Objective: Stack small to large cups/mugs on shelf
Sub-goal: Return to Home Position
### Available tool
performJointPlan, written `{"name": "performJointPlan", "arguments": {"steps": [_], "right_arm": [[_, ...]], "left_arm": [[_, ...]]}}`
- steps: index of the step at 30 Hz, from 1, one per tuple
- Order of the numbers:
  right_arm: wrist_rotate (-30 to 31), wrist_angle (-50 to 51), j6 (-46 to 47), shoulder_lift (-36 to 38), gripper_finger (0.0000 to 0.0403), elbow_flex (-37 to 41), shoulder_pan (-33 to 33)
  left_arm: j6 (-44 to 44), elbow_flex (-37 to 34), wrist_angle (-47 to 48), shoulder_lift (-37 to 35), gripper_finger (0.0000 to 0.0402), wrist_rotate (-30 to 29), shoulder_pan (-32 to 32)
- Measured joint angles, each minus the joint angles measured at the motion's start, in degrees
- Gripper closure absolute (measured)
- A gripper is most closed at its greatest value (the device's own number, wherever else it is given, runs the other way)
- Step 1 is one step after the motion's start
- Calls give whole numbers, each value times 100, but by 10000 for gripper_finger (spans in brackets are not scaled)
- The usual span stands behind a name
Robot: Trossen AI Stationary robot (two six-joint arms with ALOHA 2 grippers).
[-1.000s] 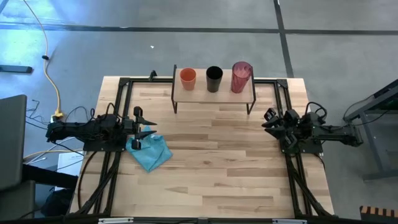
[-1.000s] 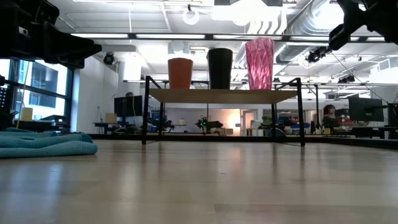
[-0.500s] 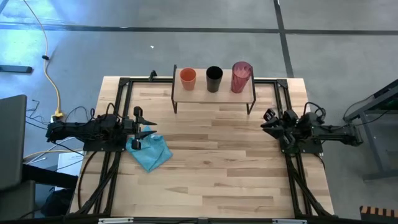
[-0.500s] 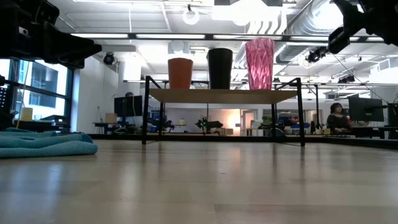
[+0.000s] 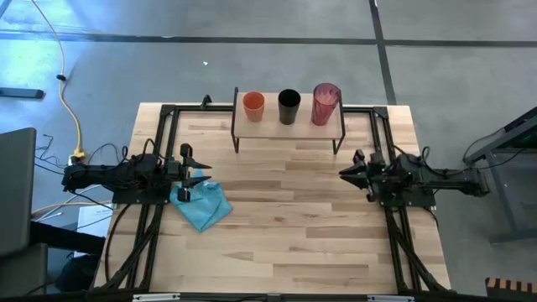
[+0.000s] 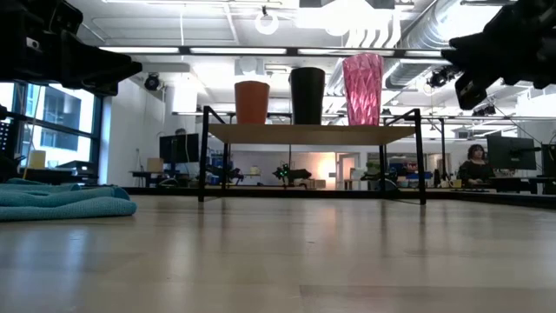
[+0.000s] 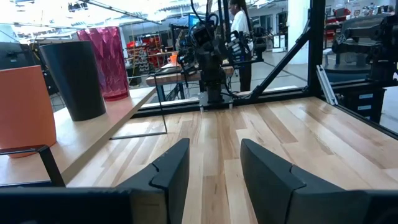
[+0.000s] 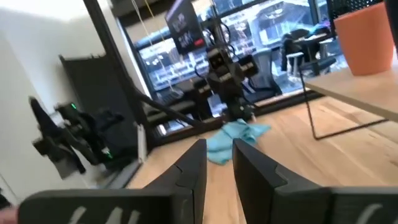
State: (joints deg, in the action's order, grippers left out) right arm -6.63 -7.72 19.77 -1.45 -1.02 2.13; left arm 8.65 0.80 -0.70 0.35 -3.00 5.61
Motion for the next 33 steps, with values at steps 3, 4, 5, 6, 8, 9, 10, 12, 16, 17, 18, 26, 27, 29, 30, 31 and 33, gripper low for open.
{"name": "performJointPlan", "arguments": {"steps": [3, 4, 5, 6, 8, 9, 10, 12, 16, 17, 18, 26, 27, 29, 30, 31, 33], "right_arm": [[0, 257, -192, 0, 336, 0, 11], [0, 363, -214, 0, 336, 0, 11], [-2, 490, -224, 0, 336, 0, 11], [-1, 628, -227, 0, 336, 0, 11], [6, 719, -229, -23, 336, 0, 11], [6, 720, -229, -37, 336, 0, 11], [6, 720, -269, -37, 336, 0, 11], [50, 729, -491, -37, 336, 0, 11], [409, 792, -934, -39, 336, 0, 11], [470, 800, -997, -39, 336, 0, 11], [479, 802, -1062, -39, 336, 0, 11], [494, 808, -1091, -39, 336, 0, 11], [490, 808, -1084, -39, 336, 0, 11], [487, 808, -1084, -39, 336, 0, 11], [487, 808, -1088, -39, 336, 0, 11], [487, 810, -1128, -39, 336, 0, 11], [487, 810, -1363, -39, 336, 0, 11]], "left_arm": [[1, 0, -1, 0, 268, 2, 0], [-1, 0, 1, 1, 268, 0, 0], [0, 0, -1, 1, 268, 1, 0], [1, 0, 1, -1, 268, 0, 0], [1, 0, 0, -1, 268, 2, 0], [0, 0, 1, -1, 268, 2, 0], [-1, 0, -1, -1, 268, 0, 0], [0, 0, 0, -1, 268, 0, 0], [-1, 0, -1, -1, 268, 2, 0], [1, 0, -1, -1, 268, 0, 0], [-1, 0, 1, -1, 268, 1, 0], [-1, 0, 1, -1, 268, 0, 0], [-1, 0, 0, 0, 268, 0, 0], [0, 0, 1, -1, 268, 0, 0], [-1, 0, 1, -1, 268, 0, 0], [1, 0, 0, -1, 268, 0, 0], [-1, 0, 1, -1, 268, 1, 0]]}}
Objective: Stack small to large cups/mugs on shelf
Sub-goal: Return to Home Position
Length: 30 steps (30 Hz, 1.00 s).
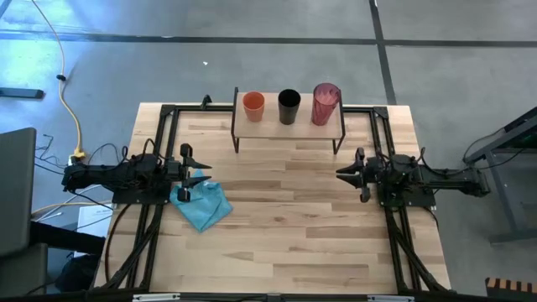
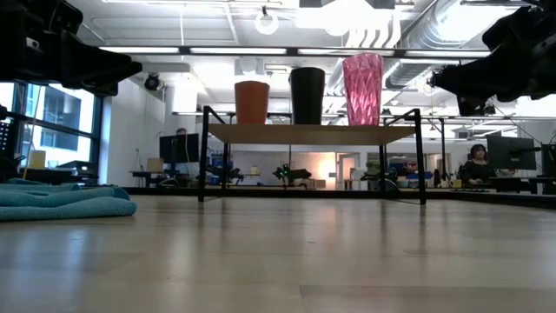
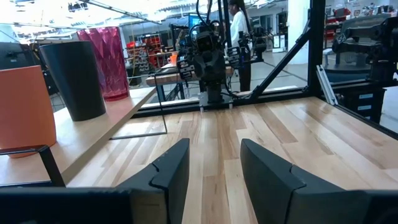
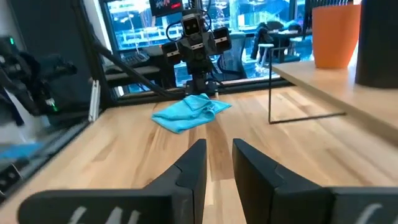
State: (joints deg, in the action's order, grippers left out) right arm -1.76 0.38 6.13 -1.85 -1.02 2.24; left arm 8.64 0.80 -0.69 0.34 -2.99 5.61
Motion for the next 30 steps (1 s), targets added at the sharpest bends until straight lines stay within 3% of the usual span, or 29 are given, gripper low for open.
{"name": "performJointPlan", "arguments": {"steps": [6, 30], "right_arm": [[207, 19, -752, -2, 336, 0, 2], [95, 24, -768, -2, 336, 0, -2]], "left_arm": [[2, 0, -2, 0, 268, -2, 0], [0, 2, 0, 0, 268, -2, 0]]}}
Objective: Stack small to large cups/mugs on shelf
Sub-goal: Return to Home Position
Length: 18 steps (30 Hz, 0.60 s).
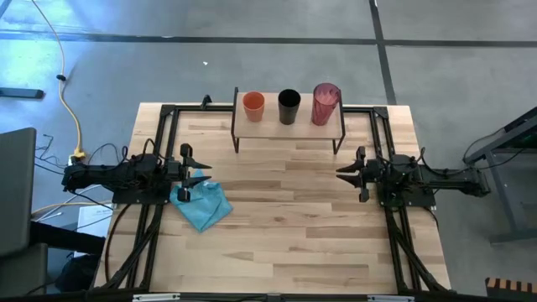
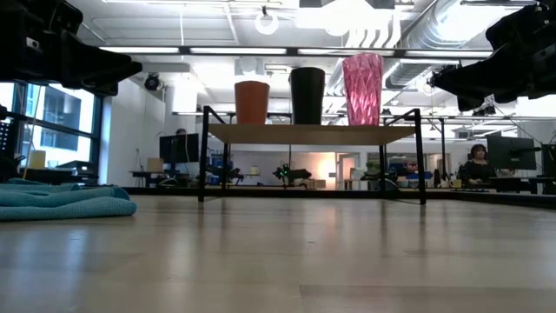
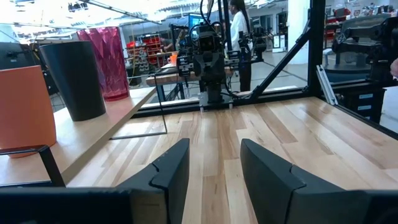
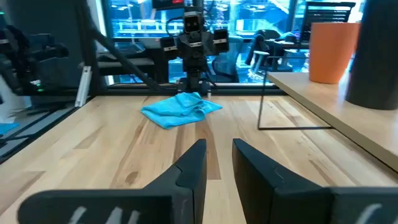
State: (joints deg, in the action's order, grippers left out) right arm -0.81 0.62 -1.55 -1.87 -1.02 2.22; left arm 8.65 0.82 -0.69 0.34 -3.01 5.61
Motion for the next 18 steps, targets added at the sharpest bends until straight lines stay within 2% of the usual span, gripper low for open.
{"name": "performJointPlan", "arguments": {"steps": [4, 18], "right_arm": [[-202, -25, 20, 0, 336, 0, 0], [-222, -37, 4, -4, 336, 0, 0]], "left_arm": [[0, -1, -1, 1, 268, 0, 0], [0, -2, 0, 0, 268, 2, 0]]}}
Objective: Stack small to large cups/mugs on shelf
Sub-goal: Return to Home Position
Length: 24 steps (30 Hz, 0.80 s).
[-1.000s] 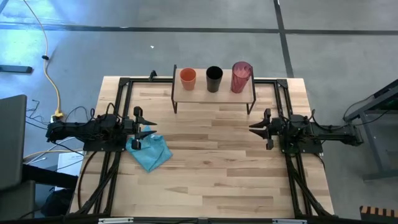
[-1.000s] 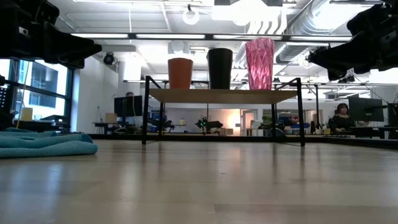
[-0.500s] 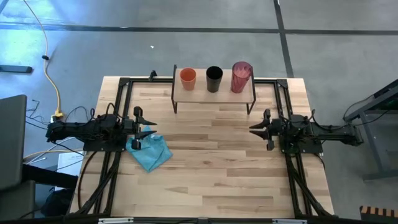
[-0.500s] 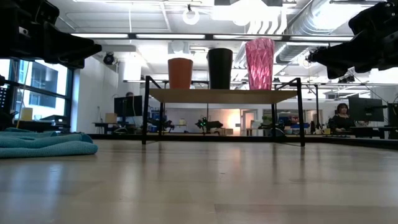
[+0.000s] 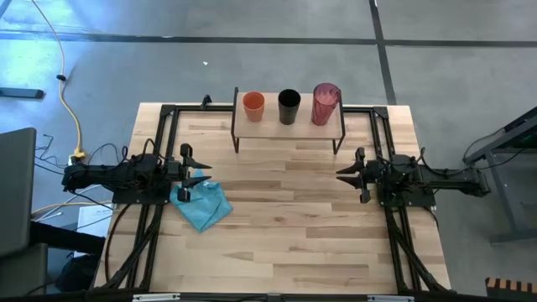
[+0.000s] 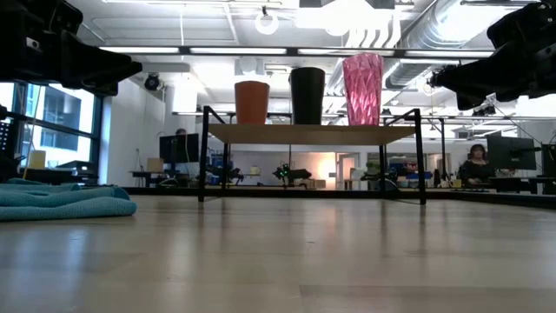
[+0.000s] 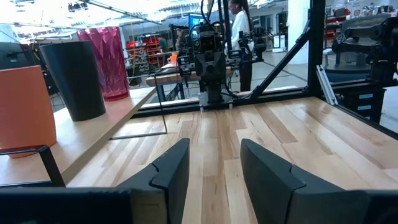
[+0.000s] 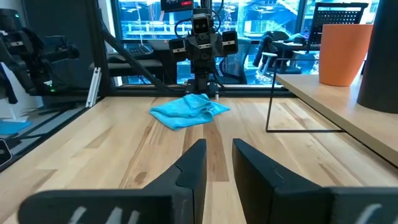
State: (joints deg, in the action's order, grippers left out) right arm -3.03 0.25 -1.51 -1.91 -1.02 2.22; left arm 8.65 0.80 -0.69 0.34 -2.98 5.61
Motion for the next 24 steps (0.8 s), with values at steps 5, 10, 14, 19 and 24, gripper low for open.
{"name": "performJointPlan", "arguments": {"steps": [5, 10, 14, 19, 24], "right_arm": [[-8, 0, 114, 0, 336, 0, 0], [20, 0, -30, 0, 336, 0, 0], [103, 11, -75, 0, 336, 0, 0], [105, 13, -191, 0, 336, 0, 0], [107, 13, -193, 0, 336, 0, 0]], "left_arm": [[0, 2, 0, 0, 268, -2, 0], [0, 2, -2, 0, 268, -1, 0], [0, 0, -2, 0, 268, -1, 0], [0, 2, -2, 0, 268, -2, 0], [1, 2, -2, 0, 268, 0, 0]]}}
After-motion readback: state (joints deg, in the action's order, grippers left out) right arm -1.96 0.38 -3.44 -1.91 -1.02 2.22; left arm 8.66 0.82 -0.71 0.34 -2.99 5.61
